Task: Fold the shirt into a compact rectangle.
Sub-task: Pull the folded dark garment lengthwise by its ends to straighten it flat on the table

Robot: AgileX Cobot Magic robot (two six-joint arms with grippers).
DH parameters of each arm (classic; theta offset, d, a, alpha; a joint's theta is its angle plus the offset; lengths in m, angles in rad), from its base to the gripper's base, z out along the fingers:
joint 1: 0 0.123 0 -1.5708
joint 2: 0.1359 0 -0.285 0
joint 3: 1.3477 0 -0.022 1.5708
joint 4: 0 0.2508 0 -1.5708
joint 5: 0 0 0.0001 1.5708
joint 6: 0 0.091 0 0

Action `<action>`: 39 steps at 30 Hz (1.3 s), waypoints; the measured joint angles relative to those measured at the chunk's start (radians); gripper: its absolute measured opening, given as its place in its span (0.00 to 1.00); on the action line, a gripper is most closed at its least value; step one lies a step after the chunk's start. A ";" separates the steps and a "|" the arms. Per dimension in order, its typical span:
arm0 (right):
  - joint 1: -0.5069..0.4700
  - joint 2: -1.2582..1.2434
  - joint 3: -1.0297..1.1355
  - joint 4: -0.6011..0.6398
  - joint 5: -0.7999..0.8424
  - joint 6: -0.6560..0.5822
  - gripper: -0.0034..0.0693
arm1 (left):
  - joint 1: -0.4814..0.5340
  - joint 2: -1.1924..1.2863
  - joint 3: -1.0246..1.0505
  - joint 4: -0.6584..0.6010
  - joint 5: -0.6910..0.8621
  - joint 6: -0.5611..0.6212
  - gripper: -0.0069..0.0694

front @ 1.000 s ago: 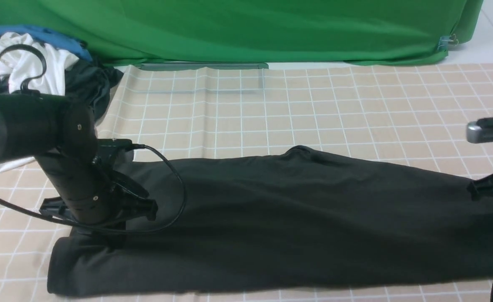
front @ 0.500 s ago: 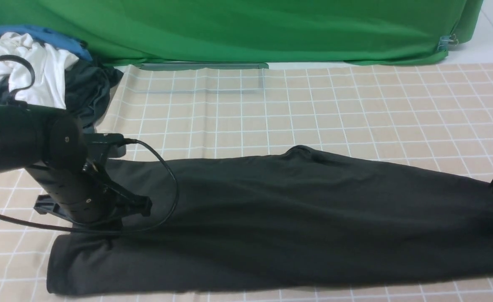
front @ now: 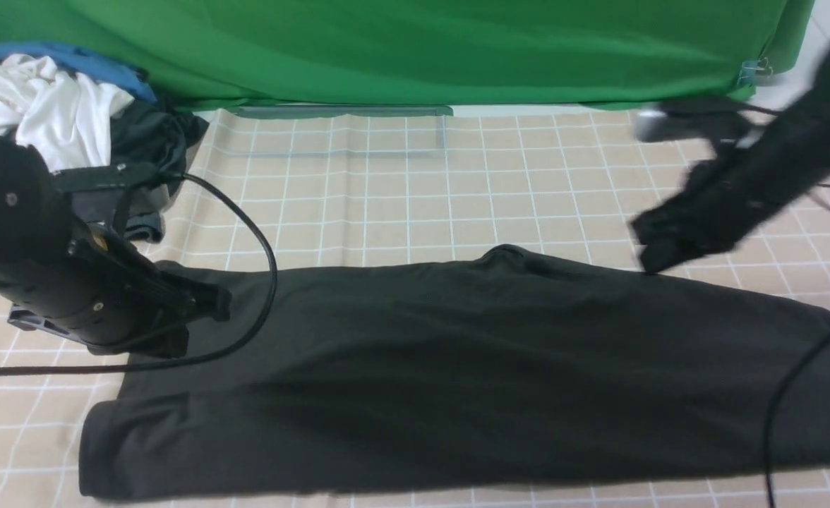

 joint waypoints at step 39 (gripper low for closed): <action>-0.308 -0.160 -0.102 -0.293 0.374 0.220 0.21 | 0.000 -0.258 0.000 -0.101 0.182 0.084 0.11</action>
